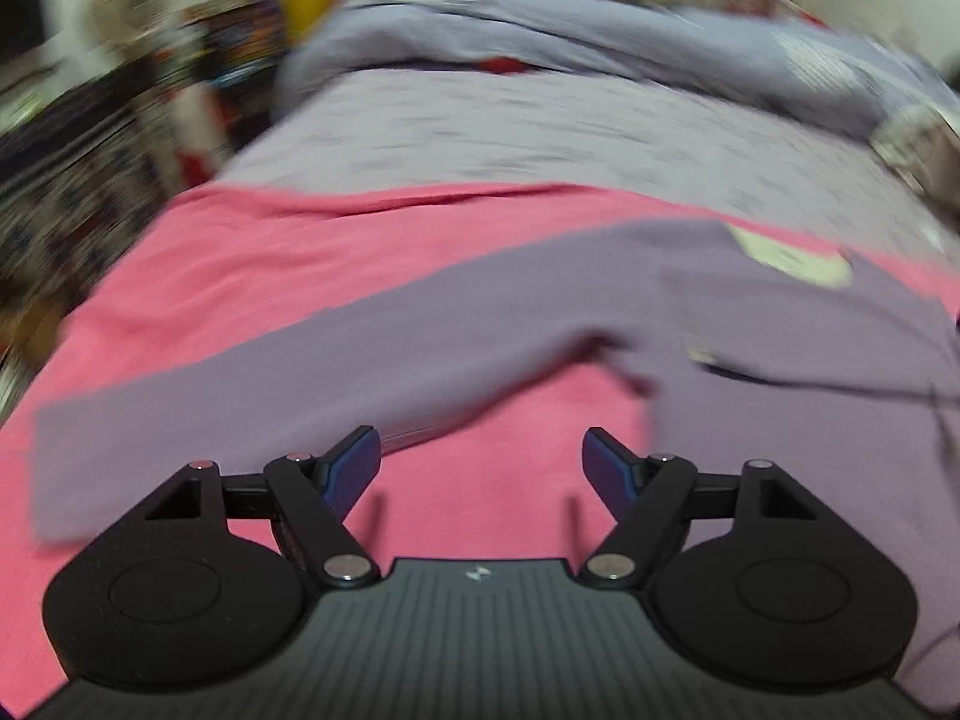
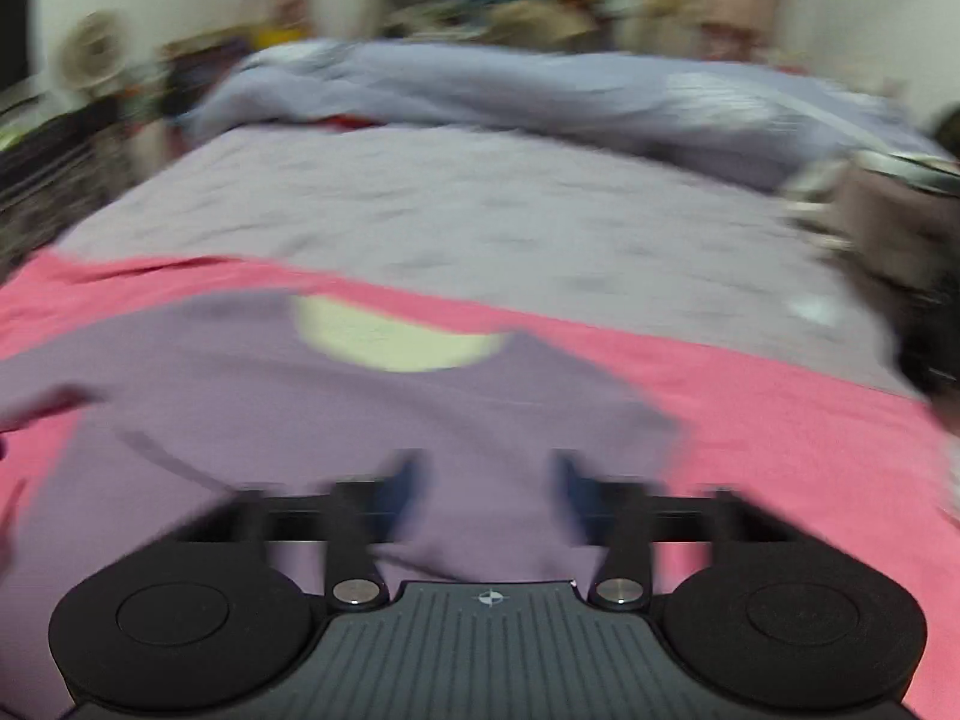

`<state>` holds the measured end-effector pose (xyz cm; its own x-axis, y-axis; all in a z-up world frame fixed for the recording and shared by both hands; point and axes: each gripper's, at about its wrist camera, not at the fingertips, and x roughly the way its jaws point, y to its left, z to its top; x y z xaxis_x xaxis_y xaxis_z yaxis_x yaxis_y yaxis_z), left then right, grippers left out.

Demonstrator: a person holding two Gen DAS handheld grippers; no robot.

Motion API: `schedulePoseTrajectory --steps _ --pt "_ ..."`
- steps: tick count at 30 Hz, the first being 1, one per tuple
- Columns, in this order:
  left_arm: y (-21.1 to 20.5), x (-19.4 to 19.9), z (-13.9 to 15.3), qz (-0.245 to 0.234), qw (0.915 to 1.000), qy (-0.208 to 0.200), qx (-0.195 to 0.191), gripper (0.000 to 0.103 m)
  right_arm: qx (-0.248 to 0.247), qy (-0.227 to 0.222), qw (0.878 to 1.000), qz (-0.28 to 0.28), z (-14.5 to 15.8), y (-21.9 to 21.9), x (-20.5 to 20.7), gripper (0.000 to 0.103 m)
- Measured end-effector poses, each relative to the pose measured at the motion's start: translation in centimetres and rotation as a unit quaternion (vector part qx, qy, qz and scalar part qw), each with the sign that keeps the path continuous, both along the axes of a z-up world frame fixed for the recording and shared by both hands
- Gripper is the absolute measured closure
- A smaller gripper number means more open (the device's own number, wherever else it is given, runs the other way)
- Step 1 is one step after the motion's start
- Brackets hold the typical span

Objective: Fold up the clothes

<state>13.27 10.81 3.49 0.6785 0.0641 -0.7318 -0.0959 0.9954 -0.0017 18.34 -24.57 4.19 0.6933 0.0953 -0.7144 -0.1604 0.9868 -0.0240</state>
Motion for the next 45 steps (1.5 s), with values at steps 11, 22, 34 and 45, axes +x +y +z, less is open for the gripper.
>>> schedulePoseTrajectory --steps 11,22,34,45 --pt "13.8 -4.2 0.5 0.274 0.9584 -0.013 -0.077 0.026 0.036 -0.04 0.991 0.123 -1.7 17.4 6.1 0.083" --pt "16.9 -4.9 -1.2 0.27 0.9605 0.011 -0.066 0.022 0.009 -0.015 0.997 0.069 -5.7 21.6 16.4 0.074" --pt "16.5 -4.1 -2.5 0.237 0.9702 0.015 -0.045 0.011 -0.142 -0.037 0.982 0.121 -4.6 22.2 1.4 0.074" --pt "16.3 -4.0 -2.8 0.219 0.9747 0.016 -0.041 0.006 -0.256 -0.106 0.948 0.155 -8.6 25.6 10.1 0.077"
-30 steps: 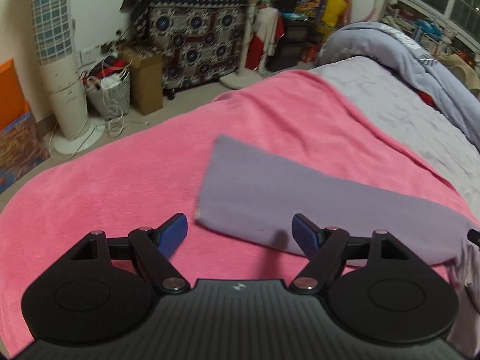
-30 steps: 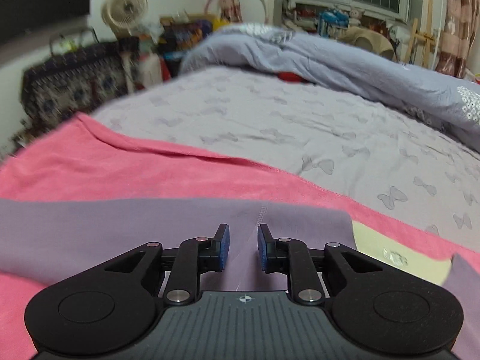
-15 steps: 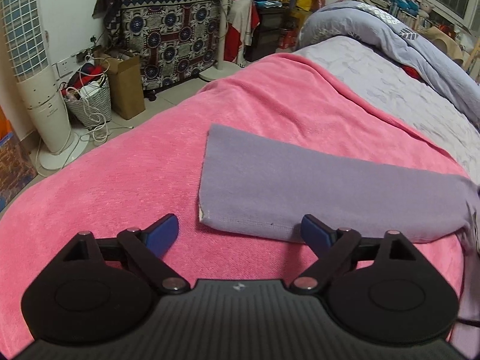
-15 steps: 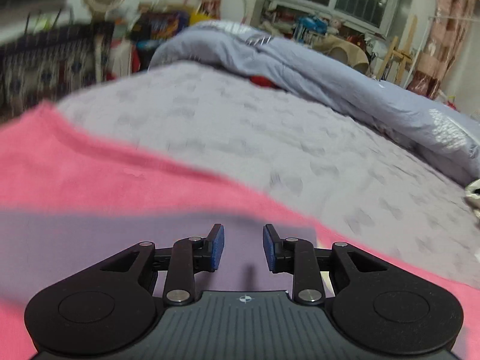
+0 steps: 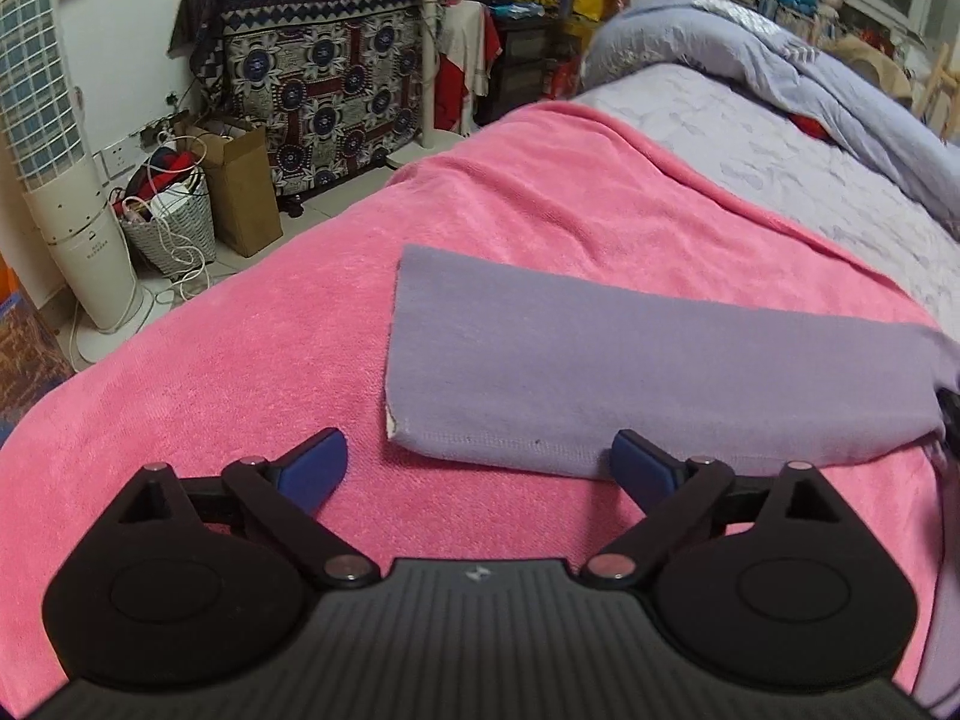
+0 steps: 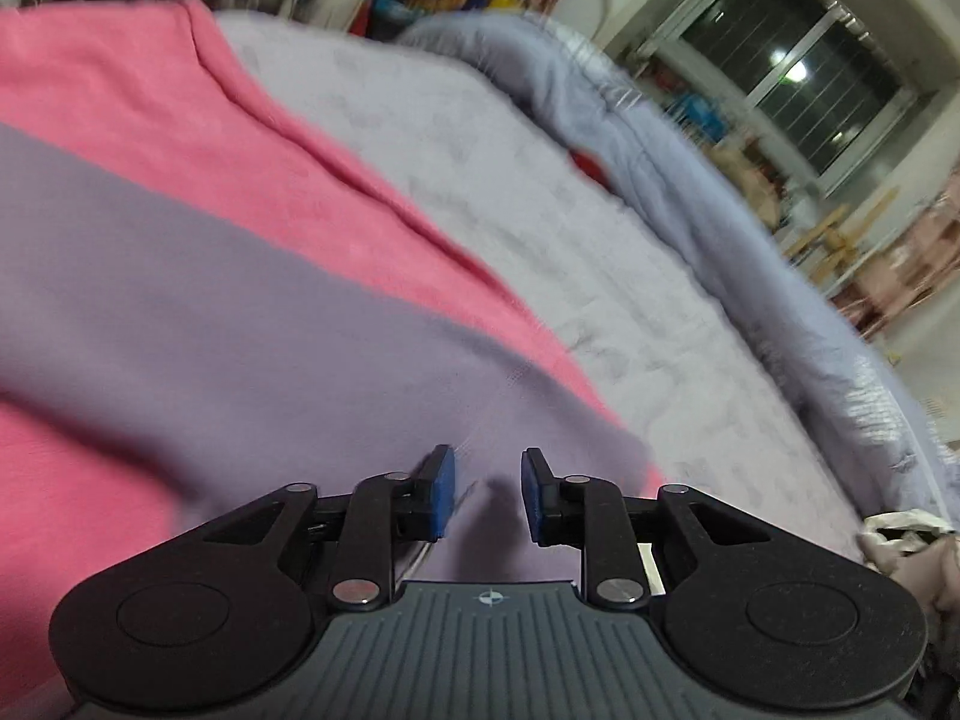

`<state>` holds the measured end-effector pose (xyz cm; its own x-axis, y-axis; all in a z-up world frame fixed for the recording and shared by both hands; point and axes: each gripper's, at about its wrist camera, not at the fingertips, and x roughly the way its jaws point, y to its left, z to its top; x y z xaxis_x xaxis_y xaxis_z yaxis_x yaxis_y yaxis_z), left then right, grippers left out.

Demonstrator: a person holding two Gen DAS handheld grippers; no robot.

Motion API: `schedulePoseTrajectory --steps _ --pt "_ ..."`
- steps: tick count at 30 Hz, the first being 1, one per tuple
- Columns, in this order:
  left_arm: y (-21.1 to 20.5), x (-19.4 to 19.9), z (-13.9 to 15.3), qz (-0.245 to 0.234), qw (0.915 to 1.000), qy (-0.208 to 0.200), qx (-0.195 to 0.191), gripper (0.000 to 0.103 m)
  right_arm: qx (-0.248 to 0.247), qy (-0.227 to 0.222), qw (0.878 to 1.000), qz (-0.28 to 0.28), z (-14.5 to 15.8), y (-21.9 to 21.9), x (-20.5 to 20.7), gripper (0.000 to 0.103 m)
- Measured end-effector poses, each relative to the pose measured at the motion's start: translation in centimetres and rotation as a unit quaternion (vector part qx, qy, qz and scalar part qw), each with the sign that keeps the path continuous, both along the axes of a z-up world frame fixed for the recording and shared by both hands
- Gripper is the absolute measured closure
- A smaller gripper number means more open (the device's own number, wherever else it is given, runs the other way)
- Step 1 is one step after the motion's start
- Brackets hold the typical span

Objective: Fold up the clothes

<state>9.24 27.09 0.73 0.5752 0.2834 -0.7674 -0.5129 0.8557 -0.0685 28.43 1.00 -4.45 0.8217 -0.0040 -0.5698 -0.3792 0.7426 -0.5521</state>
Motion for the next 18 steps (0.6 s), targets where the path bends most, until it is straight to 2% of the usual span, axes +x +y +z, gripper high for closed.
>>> schedulePoseTrajectory --steps 4,5,6,7,9,11,15,18 --pt "-0.1 0.4 0.0 -0.008 0.9999 0.01 0.001 0.003 0.05 0.003 0.999 0.011 -0.1 0.0 4.3 0.073" --pt "-0.2 0.4 -0.1 -0.008 0.9999 0.01 0.001 0.003 0.061 0.006 0.998 0.005 0.1 -0.2 5.0 0.057" --pt "-0.2 0.5 -0.1 -0.007 0.9999 0.009 0.0 0.003 0.063 0.002 0.998 -0.02 0.6 -0.4 5.3 0.033" --pt "-0.2 0.5 -0.1 -0.006 0.9999 0.009 0.0 0.003 0.063 0.003 0.997 -0.052 0.9 -0.8 5.4 0.026" --pt "-0.2 0.7 -0.1 -0.002 1.0 0.009 -0.002 0.003 0.094 0.03 0.992 -0.076 1.9 -2.4 4.5 0.024" --pt "0.0 0.7 0.0 0.009 0.9999 0.002 -0.008 0.003 0.108 0.04 0.99 -0.084 2.0 -3.6 1.9 0.024" --pt "1.5 0.3 0.6 0.035 0.9967 -0.047 -0.057 0.004 0.094 0.002 0.994 -0.05 1.5 -4.5 -5.6 0.024" --pt "2.8 -0.2 0.6 0.053 0.9898 -0.087 -0.1 0.008 0.162 0.023 0.983 -0.079 1.8 -6.5 -6.7 0.021"
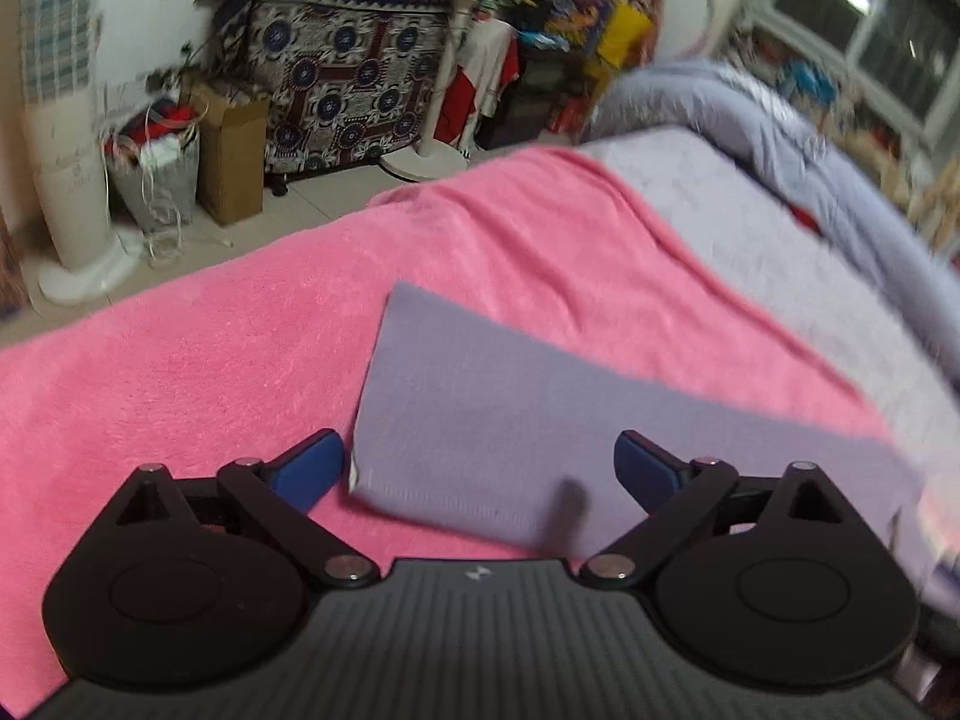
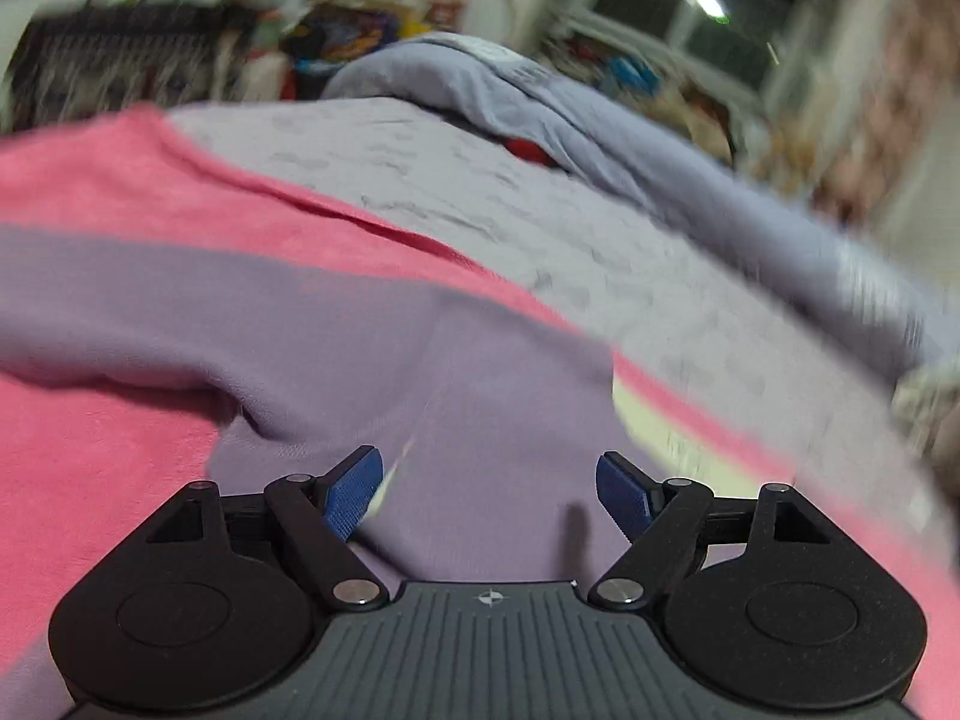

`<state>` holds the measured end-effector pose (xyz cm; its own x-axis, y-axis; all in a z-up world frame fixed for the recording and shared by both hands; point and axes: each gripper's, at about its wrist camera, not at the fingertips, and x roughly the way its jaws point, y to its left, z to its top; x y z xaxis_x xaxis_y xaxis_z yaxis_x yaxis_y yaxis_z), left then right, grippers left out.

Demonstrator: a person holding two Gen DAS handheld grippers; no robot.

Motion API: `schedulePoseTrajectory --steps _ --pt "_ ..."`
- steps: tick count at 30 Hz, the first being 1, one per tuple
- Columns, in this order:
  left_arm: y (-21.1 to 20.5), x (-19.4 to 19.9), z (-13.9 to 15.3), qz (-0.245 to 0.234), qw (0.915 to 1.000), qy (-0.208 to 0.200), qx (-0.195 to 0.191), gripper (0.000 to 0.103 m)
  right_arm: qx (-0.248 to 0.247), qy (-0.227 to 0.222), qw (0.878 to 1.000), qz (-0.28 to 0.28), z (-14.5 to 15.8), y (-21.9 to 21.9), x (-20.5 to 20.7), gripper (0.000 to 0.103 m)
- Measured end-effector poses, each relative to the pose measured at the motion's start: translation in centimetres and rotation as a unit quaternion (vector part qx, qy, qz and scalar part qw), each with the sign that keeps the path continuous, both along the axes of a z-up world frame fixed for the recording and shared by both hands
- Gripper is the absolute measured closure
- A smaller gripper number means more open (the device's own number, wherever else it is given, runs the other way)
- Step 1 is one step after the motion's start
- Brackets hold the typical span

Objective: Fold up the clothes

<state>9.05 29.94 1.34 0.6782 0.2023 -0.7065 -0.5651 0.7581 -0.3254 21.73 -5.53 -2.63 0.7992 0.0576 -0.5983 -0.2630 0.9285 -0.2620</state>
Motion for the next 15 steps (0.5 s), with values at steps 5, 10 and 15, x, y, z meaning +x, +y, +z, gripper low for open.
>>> schedulePoseTrajectory --steps 5,10,15 --pt "1.8 -0.7 -0.3 0.01 0.998 -0.041 -0.048 0.043 0.06 0.042 0.996 -0.046 0.3 -1.9 1.2 0.001" --pt "2.9 -1.5 -0.6 0.052 0.9969 -0.018 -0.056 0.1 0.068 0.044 0.995 -0.051 0.3 -2.3 1.3 0.0" --pt "2.8 -1.9 0.5 0.054 0.9963 -0.026 -0.062 0.101 0.056 0.037 0.997 -0.044 0.6 -2.2 1.1 0.0"
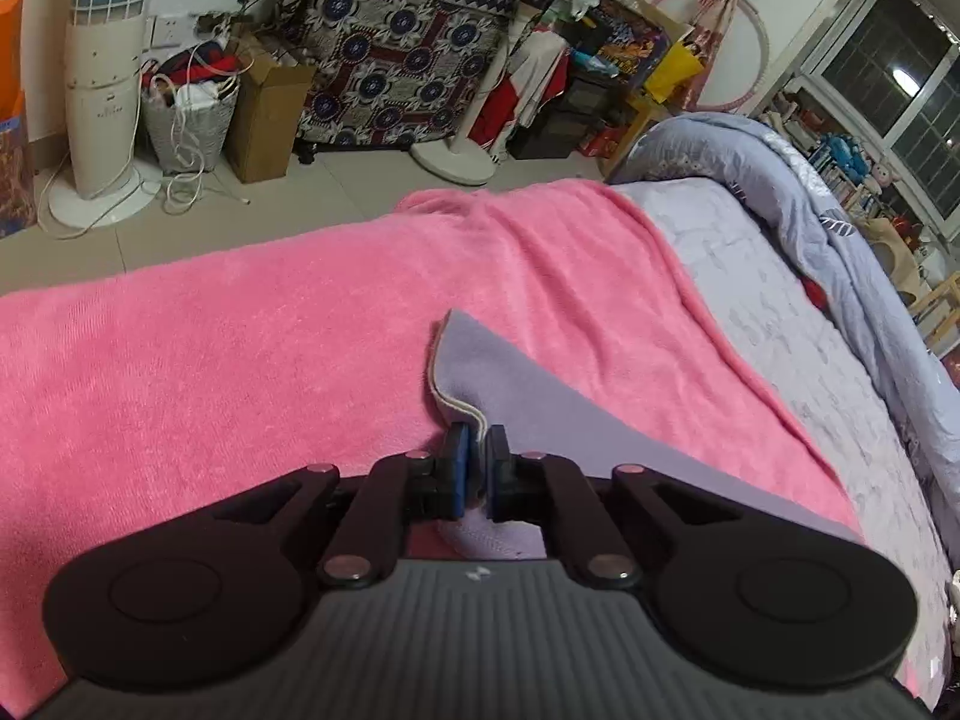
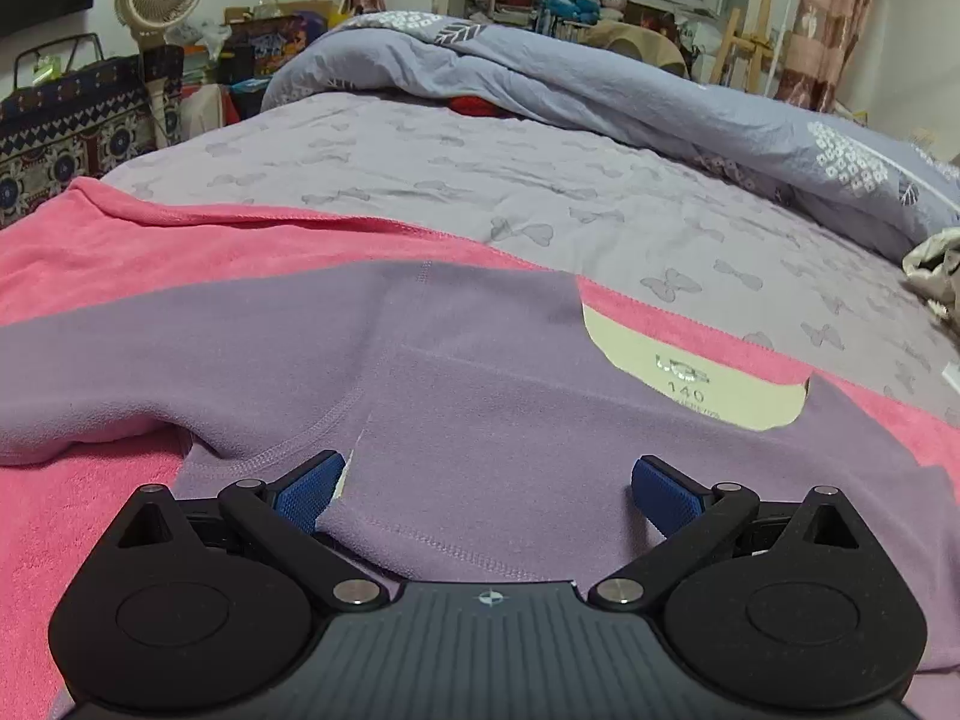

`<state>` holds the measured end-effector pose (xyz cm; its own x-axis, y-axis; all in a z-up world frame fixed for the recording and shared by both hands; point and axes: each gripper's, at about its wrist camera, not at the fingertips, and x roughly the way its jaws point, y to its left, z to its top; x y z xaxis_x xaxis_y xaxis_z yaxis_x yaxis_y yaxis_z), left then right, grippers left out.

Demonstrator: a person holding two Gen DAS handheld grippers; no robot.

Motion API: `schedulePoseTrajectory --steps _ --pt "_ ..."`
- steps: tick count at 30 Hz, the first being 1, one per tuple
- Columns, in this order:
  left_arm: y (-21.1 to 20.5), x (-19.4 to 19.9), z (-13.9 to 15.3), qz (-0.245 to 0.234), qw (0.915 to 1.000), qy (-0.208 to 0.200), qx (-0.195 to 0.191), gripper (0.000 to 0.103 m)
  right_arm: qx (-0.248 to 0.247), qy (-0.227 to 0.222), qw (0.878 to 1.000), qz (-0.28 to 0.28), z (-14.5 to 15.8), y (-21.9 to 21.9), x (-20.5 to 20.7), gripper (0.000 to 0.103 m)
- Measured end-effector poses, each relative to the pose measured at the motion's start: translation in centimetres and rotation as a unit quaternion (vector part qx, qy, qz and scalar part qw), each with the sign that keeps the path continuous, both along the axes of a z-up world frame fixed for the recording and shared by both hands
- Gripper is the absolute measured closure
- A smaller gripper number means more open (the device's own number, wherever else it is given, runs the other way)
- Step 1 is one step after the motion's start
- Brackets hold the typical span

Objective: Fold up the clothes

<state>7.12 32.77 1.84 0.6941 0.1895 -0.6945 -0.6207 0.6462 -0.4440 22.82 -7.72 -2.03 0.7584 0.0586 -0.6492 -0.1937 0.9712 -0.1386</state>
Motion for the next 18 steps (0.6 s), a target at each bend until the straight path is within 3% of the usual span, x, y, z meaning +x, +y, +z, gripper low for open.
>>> schedulePoseTrajectory --steps 5,8,11,14,16,18 --pt "-0.8 0.1 3.3 -0.017 0.9982 -0.057 0.0 0.101 -0.042 -0.033 0.998 0.04 0.7 0.8 -1.3 0.002" --pt "-1.7 1.5 5.6 -0.043 0.9942 -0.098 -0.007 0.101 -0.024 -0.011 0.999 0.047 -0.2 0.5 -1.4 0.0" --pt "-3.4 3.3 7.9 -0.085 0.9874 -0.133 -0.005 0.101 0.005 0.005 0.999 0.037 0.4 -0.3 -0.9 0.002" --pt "-5.3 5.2 10.2 -0.128 0.9777 -0.166 -0.004 0.101 -0.013 -0.06 0.998 0.02 1.5 -0.4 -1.0 0.0" --pt "-6.6 6.4 11.4 -0.149 0.9714 -0.185 -0.009 0.101 -0.038 -0.036 0.998 0.02 0.8 0.1 0.7 0.0" --pt "-7.8 7.6 12.4 -0.166 0.9652 -0.201 -0.016 0.101 -0.027 -0.032 0.998 0.038 0.4 0.4 2.5 0.001"
